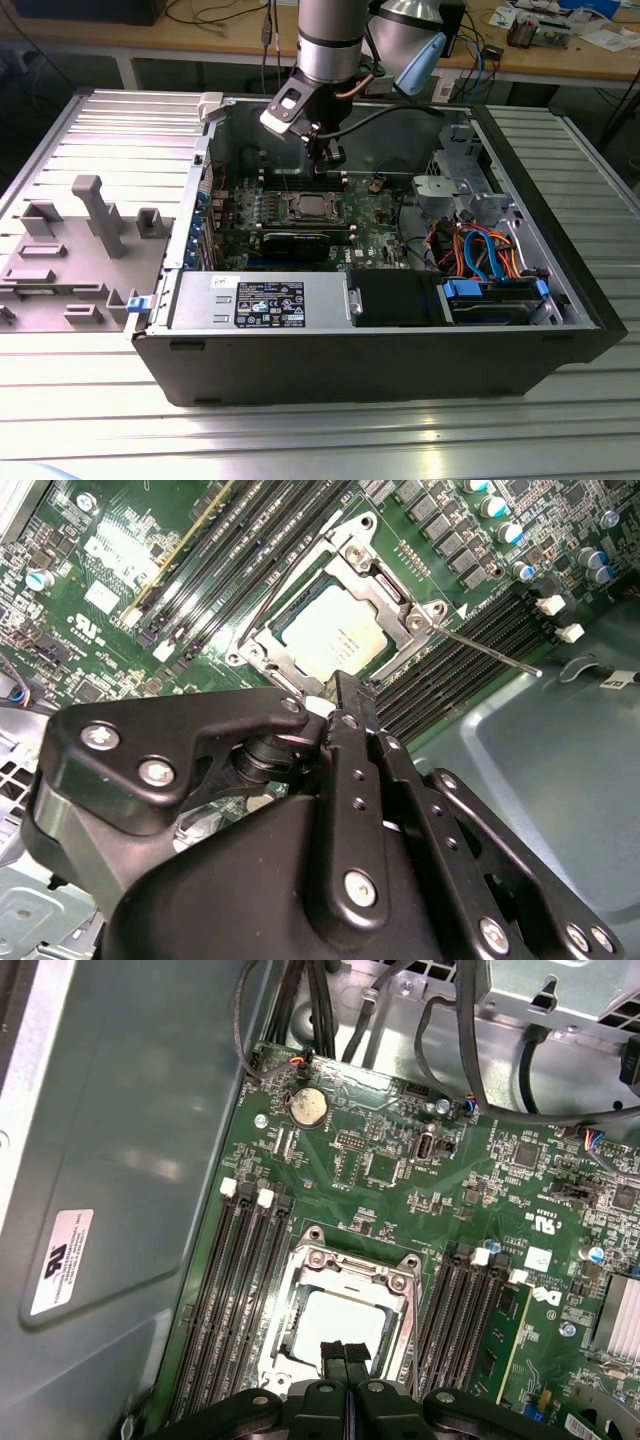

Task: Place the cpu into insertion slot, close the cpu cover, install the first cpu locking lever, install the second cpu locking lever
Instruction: 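Install the first cpu locking lever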

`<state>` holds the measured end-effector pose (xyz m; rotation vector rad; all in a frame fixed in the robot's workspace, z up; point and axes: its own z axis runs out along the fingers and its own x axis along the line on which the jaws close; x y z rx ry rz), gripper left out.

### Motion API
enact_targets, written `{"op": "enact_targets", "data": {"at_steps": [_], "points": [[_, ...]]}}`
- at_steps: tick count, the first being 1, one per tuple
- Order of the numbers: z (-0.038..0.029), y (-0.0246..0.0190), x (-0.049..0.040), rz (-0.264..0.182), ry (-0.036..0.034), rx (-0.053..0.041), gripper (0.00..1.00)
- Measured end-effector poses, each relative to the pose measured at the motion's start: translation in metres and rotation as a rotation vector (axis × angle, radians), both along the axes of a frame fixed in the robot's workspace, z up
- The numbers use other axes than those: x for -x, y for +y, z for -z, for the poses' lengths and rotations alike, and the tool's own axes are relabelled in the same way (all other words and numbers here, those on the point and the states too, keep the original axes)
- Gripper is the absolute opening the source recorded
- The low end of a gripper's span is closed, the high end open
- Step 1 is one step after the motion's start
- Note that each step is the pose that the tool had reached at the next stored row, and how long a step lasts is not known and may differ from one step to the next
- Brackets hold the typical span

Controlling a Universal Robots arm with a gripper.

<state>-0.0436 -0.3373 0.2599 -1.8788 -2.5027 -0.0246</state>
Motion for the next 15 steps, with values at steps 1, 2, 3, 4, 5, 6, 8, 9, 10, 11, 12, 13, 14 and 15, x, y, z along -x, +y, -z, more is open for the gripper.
{"op": "enact_targets", "data": {"at_steps": [1,2,3,4,5,6,8,9,10,11,12,13,14,15], "points": [[0.0,0.0,0.0,-0.001,0.0,0.0,0.11],[0.0,0.0,0.0,-0.002,0.0,0.0,0.11],[0.0,0.0,0.0,-0.004,0.0,-0.0001,0.11],[0.0,0.0,0.0,-0.005,0.0,-0.0001,0.11],[0.0,0.0,0.0,-0.006,0.0001,-0.0001,0.11],[0.0,0.0,0.0,-0.007,0.0,-0.0002,0.11],[0.0,0.0,0.0,-0.012,0.0,-0.0003,0.11],[0.0,0.0,0.0,-0.015,0.0,-0.0003,0.11],[0.0,0.0,0.0,-0.019,0.0,-0.0002,0.11],[0.0,0.0,0.0,-0.023,0.0,-0.0003,0.11],[0.0,0.0,0.0,-0.028,0.0,-0.0002,0.11],[0.0,0.0,0.0,-0.033,0.0,-0.0003,0.11],[0.0,0.0,0.0,-0.037,0.0001,-0.0002,0.11],[0.0,0.0,0.0,-0.042,0.0,-0.0002,0.11]]}}
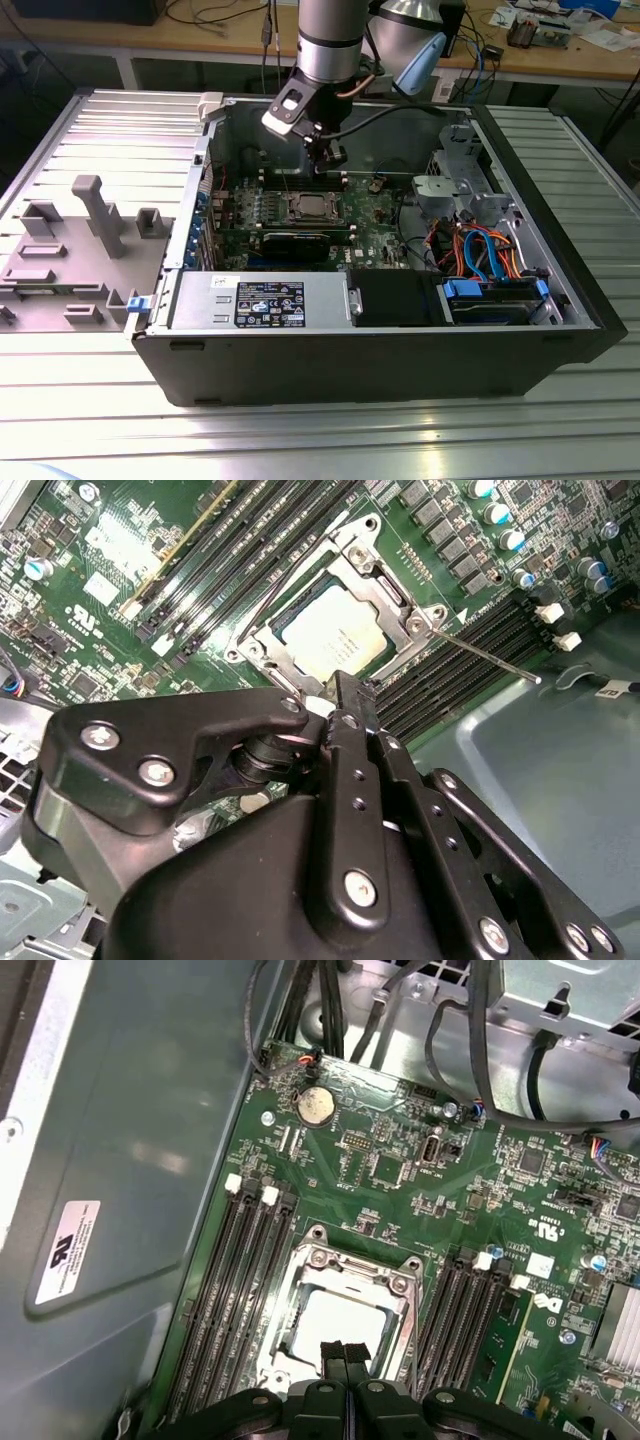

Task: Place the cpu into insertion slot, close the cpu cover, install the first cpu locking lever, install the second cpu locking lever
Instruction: 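Install the first cpu locking lever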

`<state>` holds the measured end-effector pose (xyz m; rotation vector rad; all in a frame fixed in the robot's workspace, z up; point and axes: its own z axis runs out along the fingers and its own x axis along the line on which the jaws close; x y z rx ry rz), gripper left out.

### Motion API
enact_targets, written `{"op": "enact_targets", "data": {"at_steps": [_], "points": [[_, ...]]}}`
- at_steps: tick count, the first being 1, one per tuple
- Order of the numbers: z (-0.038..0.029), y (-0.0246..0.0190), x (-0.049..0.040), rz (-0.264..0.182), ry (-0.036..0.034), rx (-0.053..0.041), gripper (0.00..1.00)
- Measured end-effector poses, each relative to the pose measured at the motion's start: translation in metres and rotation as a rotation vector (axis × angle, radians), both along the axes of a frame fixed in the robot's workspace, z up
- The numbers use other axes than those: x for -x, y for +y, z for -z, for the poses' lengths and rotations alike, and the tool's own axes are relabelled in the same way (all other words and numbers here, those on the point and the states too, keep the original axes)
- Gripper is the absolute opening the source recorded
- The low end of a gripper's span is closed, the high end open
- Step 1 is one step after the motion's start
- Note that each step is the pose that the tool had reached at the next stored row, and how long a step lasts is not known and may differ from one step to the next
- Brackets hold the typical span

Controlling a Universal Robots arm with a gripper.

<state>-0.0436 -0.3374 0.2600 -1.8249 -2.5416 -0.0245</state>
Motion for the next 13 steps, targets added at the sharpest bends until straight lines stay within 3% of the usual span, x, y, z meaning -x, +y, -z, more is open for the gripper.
{"op": "enact_targets", "data": {"at_steps": [13], "points": [[0.0,-0.0002,0.0,-0.037,0.0,0.0,0.11]]}}
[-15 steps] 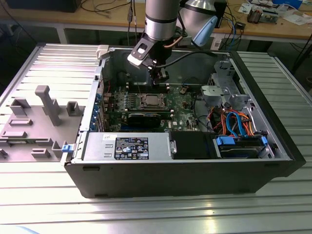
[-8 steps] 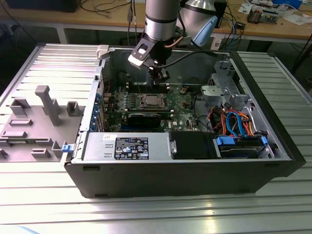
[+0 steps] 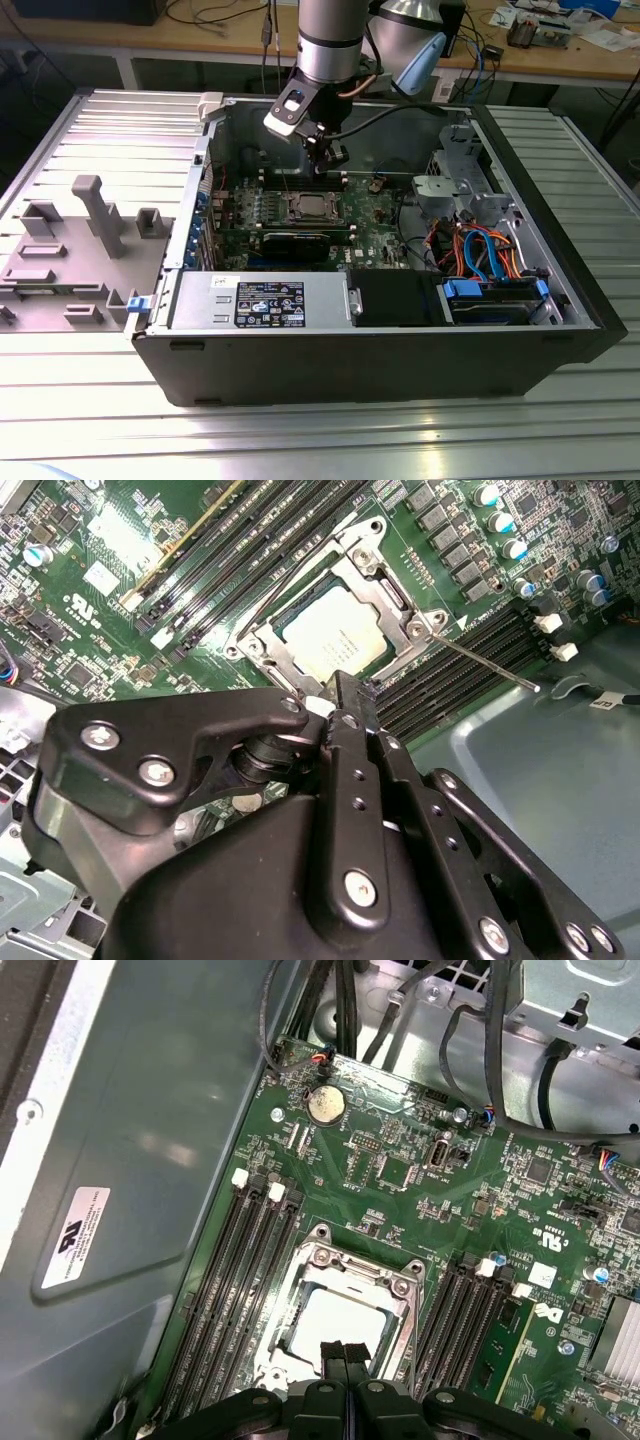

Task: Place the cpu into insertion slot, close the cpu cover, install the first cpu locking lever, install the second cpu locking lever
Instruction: 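Install the first cpu locking lever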

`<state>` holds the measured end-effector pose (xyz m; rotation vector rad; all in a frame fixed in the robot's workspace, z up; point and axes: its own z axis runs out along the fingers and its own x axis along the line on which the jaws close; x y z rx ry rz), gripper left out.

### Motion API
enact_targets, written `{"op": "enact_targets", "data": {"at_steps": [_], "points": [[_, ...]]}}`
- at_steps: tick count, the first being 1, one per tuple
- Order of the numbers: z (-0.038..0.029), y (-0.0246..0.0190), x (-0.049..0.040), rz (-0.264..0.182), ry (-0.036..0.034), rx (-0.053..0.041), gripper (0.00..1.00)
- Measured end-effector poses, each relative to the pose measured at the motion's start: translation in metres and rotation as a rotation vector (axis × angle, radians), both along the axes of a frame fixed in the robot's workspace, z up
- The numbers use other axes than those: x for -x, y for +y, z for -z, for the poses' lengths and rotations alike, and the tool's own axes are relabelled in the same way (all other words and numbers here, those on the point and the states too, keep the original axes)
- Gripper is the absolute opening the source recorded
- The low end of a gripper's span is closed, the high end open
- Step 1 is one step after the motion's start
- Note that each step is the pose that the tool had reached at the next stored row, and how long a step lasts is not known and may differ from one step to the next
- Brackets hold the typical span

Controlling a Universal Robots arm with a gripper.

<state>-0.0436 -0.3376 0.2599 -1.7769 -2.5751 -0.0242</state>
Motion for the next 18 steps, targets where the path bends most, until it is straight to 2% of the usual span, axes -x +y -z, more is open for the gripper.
{"op": "enact_targets", "data": {"at_steps": [11,18], "points": [[0.0,0.0,0.0,-0.006,0.0,0.0001,0.11],[0.0,0.0,0.0,-0.07,0.0001,0.0001,0.11]]}}
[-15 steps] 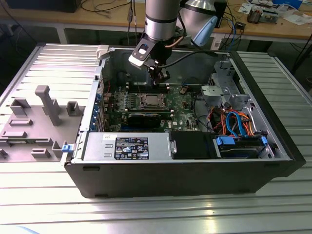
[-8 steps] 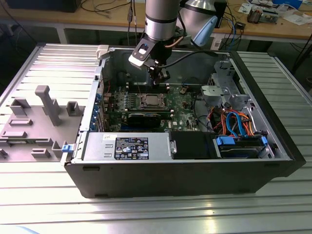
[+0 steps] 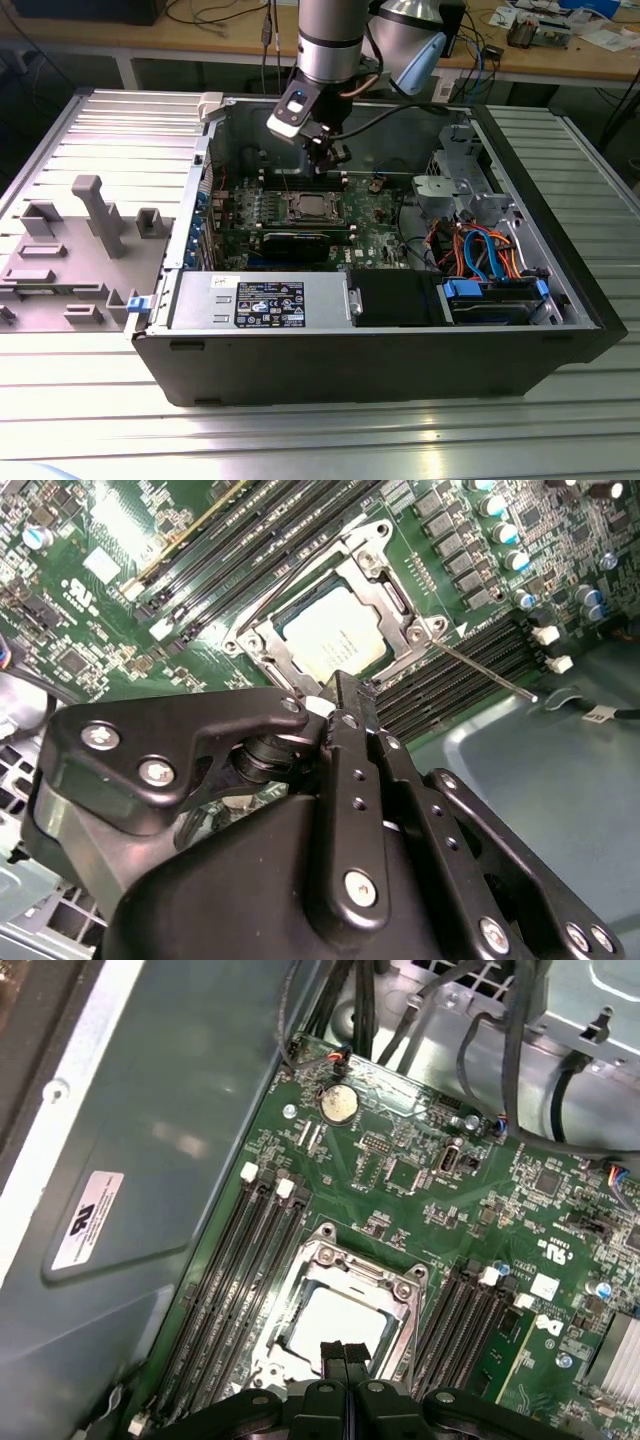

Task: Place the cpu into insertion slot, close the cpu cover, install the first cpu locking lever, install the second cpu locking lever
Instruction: 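Install the first cpu locking lever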

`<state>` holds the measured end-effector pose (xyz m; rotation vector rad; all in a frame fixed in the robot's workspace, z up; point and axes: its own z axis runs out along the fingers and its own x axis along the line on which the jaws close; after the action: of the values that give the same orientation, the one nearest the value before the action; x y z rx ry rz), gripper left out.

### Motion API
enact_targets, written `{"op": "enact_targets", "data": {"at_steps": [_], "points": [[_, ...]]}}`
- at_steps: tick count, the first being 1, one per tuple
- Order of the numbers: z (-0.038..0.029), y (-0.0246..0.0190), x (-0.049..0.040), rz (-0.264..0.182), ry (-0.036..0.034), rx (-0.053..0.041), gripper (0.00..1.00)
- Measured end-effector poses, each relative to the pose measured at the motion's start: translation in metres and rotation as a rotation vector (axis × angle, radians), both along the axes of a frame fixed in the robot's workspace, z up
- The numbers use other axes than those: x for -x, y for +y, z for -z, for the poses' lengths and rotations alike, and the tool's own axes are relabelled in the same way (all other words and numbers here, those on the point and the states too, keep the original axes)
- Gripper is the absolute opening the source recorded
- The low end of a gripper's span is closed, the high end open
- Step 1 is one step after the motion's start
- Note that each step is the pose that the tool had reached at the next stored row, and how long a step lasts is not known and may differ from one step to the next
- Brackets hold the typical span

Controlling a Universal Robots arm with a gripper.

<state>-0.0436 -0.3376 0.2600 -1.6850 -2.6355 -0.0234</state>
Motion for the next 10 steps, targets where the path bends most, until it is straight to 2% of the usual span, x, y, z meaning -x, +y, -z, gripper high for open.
{"op": "enact_targets", "data": {"at_steps": [4,7,10], "points": [[0.0,0.0,0.0,-0.05,0.0,-0.0001,0.11],[0.0,0.0,0.0,-0.105,0.0,-0.0001,0.11],[0.0001,0.0,0.0,-0.112,-0.0001,-0.0003,0.11]]}}
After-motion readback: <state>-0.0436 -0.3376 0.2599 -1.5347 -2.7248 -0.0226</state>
